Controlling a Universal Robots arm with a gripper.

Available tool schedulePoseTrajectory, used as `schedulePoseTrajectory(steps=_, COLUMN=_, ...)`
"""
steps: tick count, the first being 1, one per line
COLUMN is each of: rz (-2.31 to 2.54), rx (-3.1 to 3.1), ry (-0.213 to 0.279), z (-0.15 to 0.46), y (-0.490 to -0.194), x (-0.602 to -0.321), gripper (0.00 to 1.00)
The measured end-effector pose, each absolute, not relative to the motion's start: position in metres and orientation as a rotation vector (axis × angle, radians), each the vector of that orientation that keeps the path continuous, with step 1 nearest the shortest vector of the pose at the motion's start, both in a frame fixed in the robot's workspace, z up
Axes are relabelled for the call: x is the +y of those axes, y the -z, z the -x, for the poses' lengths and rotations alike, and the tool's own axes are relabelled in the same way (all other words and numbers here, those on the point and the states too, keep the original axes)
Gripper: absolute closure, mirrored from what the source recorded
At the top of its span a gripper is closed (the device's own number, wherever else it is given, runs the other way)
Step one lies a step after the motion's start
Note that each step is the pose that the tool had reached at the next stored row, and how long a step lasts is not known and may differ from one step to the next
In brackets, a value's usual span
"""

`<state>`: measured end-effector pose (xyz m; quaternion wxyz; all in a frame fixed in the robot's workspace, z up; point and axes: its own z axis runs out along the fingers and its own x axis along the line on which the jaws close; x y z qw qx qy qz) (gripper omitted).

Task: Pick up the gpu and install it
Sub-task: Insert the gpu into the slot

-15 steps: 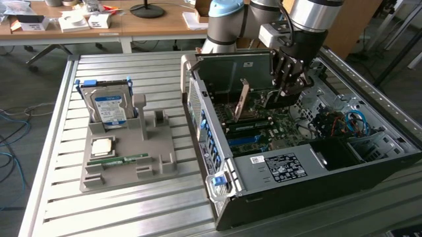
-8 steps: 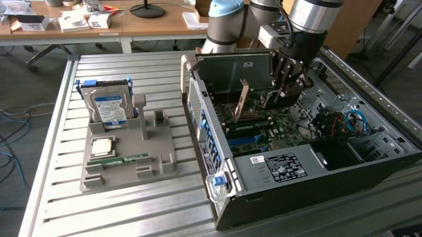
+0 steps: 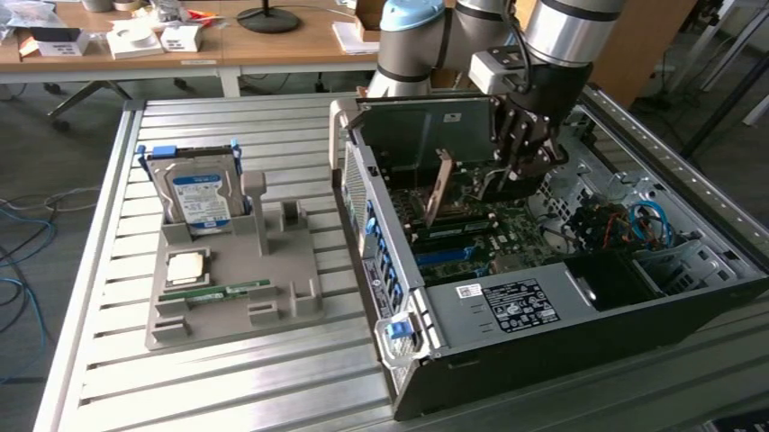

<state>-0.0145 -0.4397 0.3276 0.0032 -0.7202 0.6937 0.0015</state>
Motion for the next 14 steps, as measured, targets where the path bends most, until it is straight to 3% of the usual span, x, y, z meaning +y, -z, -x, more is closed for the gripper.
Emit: schedulePoseTrajectory(steps=14, rz=2.258, rx=2.175, ry=-0.004, z=0.019, y=-0.302, x=-0.440, gripper=0.74)
